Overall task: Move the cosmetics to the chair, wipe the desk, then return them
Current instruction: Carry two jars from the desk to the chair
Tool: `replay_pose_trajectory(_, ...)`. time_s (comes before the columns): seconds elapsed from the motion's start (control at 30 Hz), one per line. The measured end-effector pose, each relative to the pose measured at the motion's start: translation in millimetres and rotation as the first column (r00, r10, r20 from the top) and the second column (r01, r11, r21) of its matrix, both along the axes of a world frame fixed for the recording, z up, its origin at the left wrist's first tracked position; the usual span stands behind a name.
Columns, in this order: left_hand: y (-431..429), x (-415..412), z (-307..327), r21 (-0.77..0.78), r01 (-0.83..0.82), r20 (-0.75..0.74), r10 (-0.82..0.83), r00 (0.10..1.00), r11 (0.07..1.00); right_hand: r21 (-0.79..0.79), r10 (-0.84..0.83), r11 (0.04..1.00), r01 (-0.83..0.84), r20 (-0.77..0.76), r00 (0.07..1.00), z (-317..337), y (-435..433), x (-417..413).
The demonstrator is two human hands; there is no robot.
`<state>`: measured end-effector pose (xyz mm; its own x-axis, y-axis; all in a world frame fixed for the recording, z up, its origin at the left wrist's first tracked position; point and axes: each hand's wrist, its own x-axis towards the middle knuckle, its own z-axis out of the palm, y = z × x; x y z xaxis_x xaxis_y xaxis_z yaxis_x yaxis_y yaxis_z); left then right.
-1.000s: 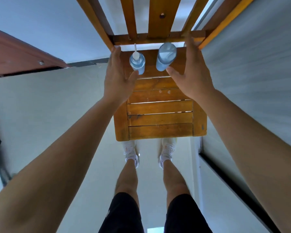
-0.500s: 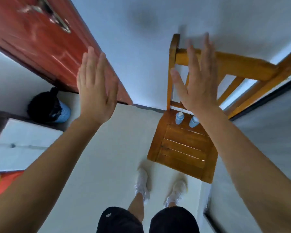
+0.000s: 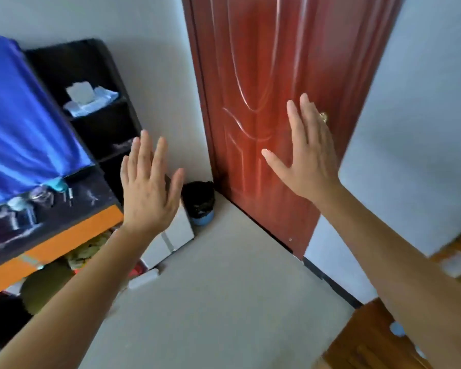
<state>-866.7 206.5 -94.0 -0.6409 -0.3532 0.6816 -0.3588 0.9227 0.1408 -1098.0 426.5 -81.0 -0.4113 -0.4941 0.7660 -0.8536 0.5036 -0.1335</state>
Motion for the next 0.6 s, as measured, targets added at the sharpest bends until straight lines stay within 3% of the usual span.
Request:
replay_pose_trajectory(0.27, -204.0, 222.4, -13.7, 0.109, -0.419, 0.128, 0.405, 0.905, 0.901, 0.14, 0.371, 0.91, -0.39, 0.145, 0.917, -41.4, -292.0, 157.1)
replay_pose_trajectory(0.6, -337.1, 266.9, -63.4, 0.234, -0.612, 0.234, 0.567, 0.79, 0.756, 0.27, 0.552, 0.735, -0.621, 0.294, 0.781, -96.2, -496.5, 205.0)
